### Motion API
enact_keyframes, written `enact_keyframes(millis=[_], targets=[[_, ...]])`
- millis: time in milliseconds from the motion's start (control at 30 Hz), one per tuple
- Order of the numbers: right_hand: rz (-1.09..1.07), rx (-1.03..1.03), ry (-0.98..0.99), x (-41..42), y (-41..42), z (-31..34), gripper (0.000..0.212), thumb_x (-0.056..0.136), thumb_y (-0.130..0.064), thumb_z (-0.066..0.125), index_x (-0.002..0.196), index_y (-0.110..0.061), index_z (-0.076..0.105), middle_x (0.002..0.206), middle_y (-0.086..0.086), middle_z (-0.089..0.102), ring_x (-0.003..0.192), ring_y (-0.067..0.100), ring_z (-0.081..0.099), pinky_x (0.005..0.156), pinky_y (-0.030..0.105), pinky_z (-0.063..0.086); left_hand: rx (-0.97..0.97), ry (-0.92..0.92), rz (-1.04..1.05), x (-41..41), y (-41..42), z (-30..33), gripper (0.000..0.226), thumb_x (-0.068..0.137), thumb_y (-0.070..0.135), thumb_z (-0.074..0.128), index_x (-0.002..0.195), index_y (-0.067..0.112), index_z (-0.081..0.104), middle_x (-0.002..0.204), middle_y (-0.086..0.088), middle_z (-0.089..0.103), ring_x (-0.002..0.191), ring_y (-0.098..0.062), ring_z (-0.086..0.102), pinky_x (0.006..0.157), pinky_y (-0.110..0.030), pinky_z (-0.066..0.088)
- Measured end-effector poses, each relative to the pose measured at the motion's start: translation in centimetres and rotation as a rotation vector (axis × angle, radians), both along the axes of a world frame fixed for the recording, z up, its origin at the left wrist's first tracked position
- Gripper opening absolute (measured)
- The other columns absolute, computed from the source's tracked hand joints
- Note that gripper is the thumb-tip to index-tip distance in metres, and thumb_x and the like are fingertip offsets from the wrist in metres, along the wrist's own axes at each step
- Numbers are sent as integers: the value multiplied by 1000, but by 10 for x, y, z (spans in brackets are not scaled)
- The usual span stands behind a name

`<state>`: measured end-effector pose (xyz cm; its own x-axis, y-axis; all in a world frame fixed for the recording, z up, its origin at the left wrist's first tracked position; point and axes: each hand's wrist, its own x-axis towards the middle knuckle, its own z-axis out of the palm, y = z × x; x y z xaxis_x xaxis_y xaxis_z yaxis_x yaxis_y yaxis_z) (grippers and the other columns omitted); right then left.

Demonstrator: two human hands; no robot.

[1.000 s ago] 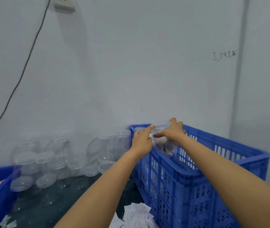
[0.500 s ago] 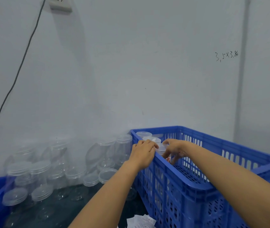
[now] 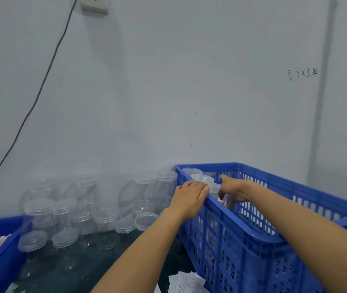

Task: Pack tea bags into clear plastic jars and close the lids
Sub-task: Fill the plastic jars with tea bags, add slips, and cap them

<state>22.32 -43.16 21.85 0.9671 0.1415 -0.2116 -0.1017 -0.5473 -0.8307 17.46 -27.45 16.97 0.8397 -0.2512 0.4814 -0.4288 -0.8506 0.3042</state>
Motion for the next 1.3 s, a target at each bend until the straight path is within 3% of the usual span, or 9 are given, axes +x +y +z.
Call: enact_keyframes(millis=[133, 233, 333, 500, 633, 800, 1000, 1100, 1300], targets=[[-83, -100, -74, -3, 0, 8, 68, 86, 12, 40, 148, -8, 19, 155, 19, 12, 136, 48, 23, 98, 69, 36, -124, -74, 37, -11, 25, -6, 42, 105, 37, 25, 137, 22, 48, 140, 6, 49, 131, -15, 38, 107, -33, 28], [-83, -154, -204, -9, 7, 17, 64, 88, 10, 39, 147, -6, 23, 153, 18, 22, 136, 38, 28, 100, 54, 34, -293, -148, 151, -19, 57, -13, 38, 105, 31, 29, 128, 16, 55, 128, -1, 57, 118, -19, 46, 101, -33, 35], [-31, -141, -410, -23, 25, 30, 52, 90, 6, 38, 140, -7, 38, 138, 16, 42, 111, 28, 47, 84, 34, 38, -510, -147, 276, -29, 98, -26, 33, 104, 26, 32, 112, 11, 61, 113, -6, 62, 105, -23, 53, 93, -37, 41], [51, -89, -606, -51, 86, 28, 35, 88, 3, 41, 115, -7, 60, 105, 7, 53, 83, 20, 51, 70, 27, 38, -719, -66, 409, -54, 153, -61, 28, 103, 20, 36, 105, 11, 63, 110, -7, 65, 103, -25, 58, 90, -40, 45], [89, -50, -580, -64, 138, 3, 30, 85, 1, 42, 100, -14, 63, 97, 4, 57, 87, 21, 53, 75, 27, 41, -798, 9, 449, -70, 187, -90, 16, 101, 15, 43, 101, 16, 60, 108, -3, 64, 101, -20, 58, 87, -34, 45], [147, 0, -424, -61, 180, -40, 32, 87, 5, 43, 109, -4, 65, 87, 1, 57, 87, 16, 51, 70, 24, 42, -888, 98, 479, -74, 210, -117, 14, 96, 9, 51, 97, 21, 60, 106, -1, 66, 99, -18, 59, 87, -31, 45], [27, 28, -287, -32, 193, -92, 31, 89, 6, 43, 110, -2, 65, 105, 11, 60, 97, 22, 52, 79, 27, 40, -880, 240, 317, -51, 181, -134, 28, 90, -3, 52, 97, 24, 56, 112, -1, 64, 105, -16, 59, 94, -29, 47], [-28, 3, -269, -16, 192, -109, 30, 90, 3, 43, 111, -5, 64, 115, 13, 62, 104, 26, 55, 84, 31, 43, -830, 262, 265, -34, 164, -140, 32, 88, 0, 58, 111, 23, 54, 122, 2, 59, 110, -11, 56, 91, -24, 47], [-57, -91, -350, 14, 192, -129, 28, 90, 1, 46, 110, -11, 61, 117, 9, 63, 106, 24, 58, 85, 29, 46, -598, 77, 392, -6, 148, -143, 74, 77, 33, 79, 138, 24, 38, 136, 9, 39, 121, -11, 47, 96, -25, 43]])
